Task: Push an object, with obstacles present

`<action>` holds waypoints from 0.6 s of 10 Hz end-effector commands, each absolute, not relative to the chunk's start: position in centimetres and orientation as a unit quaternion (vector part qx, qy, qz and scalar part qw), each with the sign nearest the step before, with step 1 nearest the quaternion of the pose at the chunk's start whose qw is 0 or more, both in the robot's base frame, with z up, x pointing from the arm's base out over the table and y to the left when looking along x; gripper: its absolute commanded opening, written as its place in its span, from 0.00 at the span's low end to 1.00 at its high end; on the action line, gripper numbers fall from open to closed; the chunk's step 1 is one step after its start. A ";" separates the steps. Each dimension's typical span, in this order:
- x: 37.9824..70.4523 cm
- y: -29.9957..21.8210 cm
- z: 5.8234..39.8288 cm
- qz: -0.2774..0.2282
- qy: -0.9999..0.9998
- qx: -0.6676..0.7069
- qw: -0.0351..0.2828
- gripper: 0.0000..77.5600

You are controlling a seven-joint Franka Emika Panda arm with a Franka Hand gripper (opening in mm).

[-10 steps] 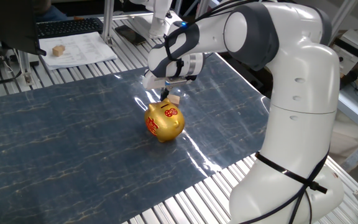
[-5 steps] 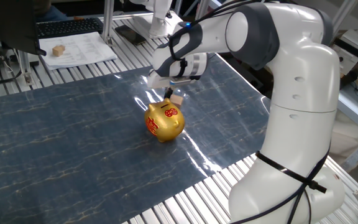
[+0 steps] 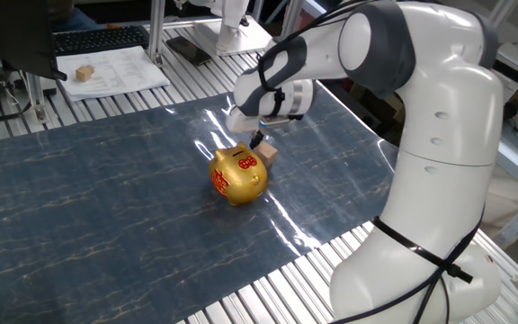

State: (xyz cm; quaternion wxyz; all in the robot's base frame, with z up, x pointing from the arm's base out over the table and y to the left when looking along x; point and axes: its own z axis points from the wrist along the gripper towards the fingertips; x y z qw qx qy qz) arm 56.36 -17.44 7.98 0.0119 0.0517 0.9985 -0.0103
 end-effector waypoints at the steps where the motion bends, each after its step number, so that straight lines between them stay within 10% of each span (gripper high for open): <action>1: 54.0 -17.3 8.2 -0.016 0.999 0.051 0.009 0.00; 6: 52.2 -17.9 8.2 -0.011 0.999 0.046 0.010 0.00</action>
